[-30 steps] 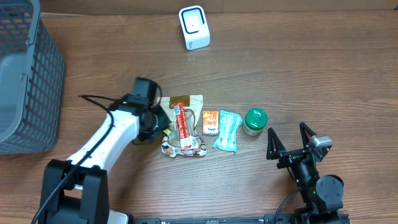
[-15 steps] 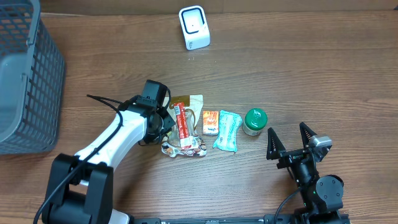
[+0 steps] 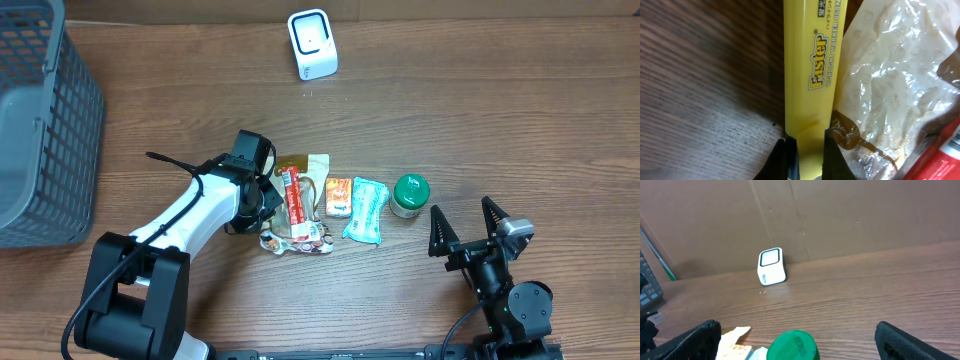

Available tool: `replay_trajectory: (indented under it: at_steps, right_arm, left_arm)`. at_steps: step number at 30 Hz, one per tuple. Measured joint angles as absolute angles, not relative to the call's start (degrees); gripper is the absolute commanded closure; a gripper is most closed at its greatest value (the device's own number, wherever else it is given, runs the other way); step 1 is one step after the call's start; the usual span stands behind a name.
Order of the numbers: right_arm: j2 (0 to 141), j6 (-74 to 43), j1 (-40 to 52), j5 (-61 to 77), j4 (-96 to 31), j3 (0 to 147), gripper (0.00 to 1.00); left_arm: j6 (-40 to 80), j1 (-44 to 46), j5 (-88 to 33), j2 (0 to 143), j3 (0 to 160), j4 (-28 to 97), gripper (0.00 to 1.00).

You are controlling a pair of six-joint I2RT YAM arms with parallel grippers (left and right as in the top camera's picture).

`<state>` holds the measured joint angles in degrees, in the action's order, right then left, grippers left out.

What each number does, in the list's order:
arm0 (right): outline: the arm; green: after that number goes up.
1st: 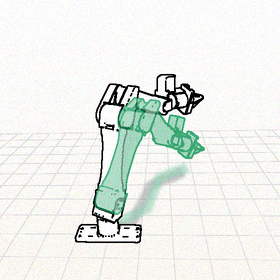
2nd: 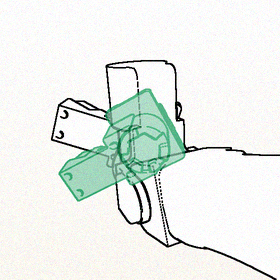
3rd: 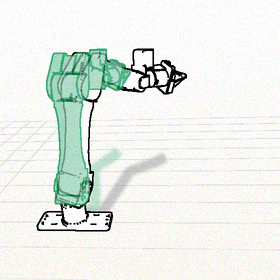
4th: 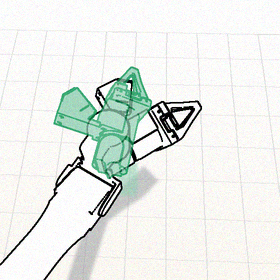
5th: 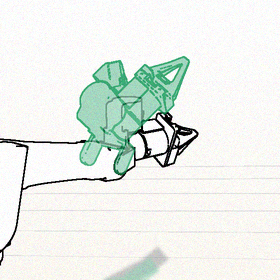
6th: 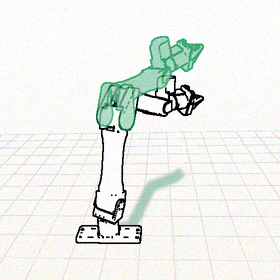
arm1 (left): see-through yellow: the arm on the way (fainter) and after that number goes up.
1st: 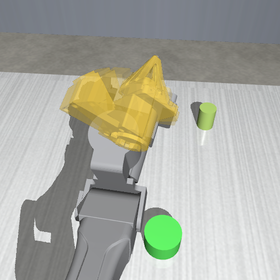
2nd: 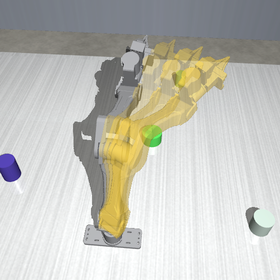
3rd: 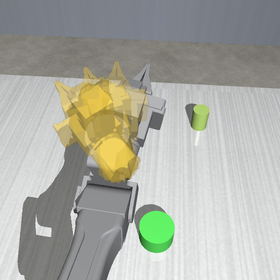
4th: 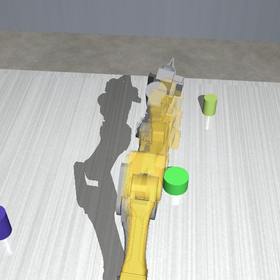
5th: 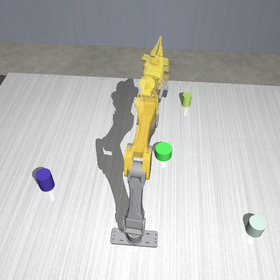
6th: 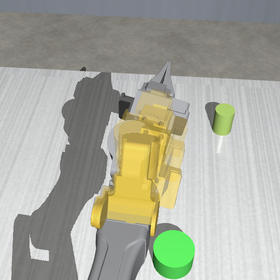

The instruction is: Scan the item barcode

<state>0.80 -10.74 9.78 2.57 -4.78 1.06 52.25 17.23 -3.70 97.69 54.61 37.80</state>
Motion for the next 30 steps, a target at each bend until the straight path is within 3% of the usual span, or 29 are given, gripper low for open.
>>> replay_trajectory:
  at_steps: [12,23,30]
  right_arm:
    - [0.8,-10.74,9.78,2.57,-4.8,1.06,0.0]
    - [0.8,-10.74,9.78,2.57,-4.8,1.06,0.0]
    - [0.8,-10.74,9.78,2.55,-4.8,1.06,0.0]
  left_arm:
    - [45.47,16.36,2.37,97.97,66.0,55.07,0.96]
    - [35.7,16.36,2.28,98.06,75.4,61.98,0.96]
    - [33.91,15.57,3.57,98.06,75.4,64.69,0.89]
